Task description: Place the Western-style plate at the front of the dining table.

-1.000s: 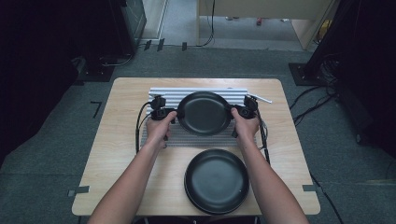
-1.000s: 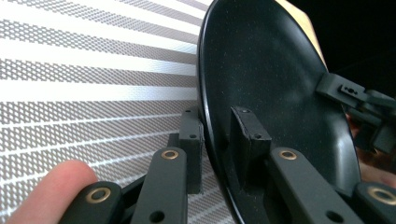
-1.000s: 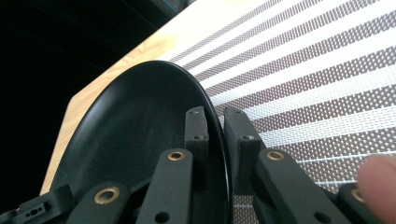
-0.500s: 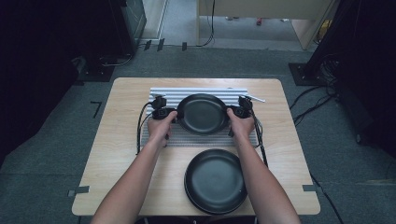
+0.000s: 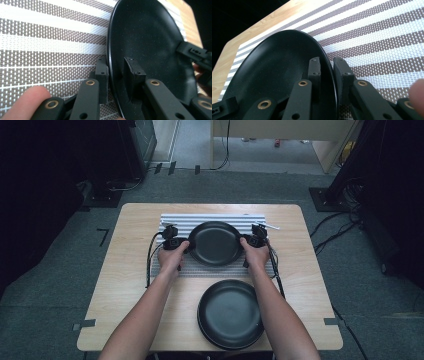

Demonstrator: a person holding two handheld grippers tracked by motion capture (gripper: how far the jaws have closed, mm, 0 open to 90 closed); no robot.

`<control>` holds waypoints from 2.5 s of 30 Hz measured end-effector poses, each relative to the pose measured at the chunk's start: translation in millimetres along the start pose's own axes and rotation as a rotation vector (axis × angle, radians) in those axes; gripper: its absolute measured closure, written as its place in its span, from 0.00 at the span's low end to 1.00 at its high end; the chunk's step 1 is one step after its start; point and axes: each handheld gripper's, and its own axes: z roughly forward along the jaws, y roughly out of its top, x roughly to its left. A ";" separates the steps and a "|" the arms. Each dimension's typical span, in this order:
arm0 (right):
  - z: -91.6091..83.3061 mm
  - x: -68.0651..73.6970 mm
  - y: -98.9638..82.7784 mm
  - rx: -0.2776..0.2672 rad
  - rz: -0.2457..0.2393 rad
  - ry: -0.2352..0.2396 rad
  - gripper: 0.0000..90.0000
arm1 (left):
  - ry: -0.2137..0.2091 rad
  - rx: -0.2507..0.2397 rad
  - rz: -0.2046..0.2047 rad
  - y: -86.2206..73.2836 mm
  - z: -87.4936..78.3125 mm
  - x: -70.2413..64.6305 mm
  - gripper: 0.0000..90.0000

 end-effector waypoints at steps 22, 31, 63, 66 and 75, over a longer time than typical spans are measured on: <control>-57.1 13.6 -6.9 -0.143 -0.156 0.123 0.47 | 0.137 -0.108 0.270 -20.2 -61.5 -17.7 0.15; -80.1 10.6 -13.9 -0.124 -0.253 0.119 0.40 | 0.094 -0.151 0.319 -33.5 -91.0 -22.0 0.11; -143.4 -50.1 -67.5 -0.080 -0.310 0.088 0.25 | 0.071 -0.123 0.342 -102.8 -123.9 8.2 0.10; -147.9 -53.7 -70.3 -0.085 -0.311 0.075 0.25 | 0.073 -0.123 0.335 -109.2 -127.9 14.1 0.10; -170.9 -66.8 -79.4 -0.098 -0.366 0.031 0.23 | 0.076 -0.146 0.300 -130.1 -147.7 34.7 0.10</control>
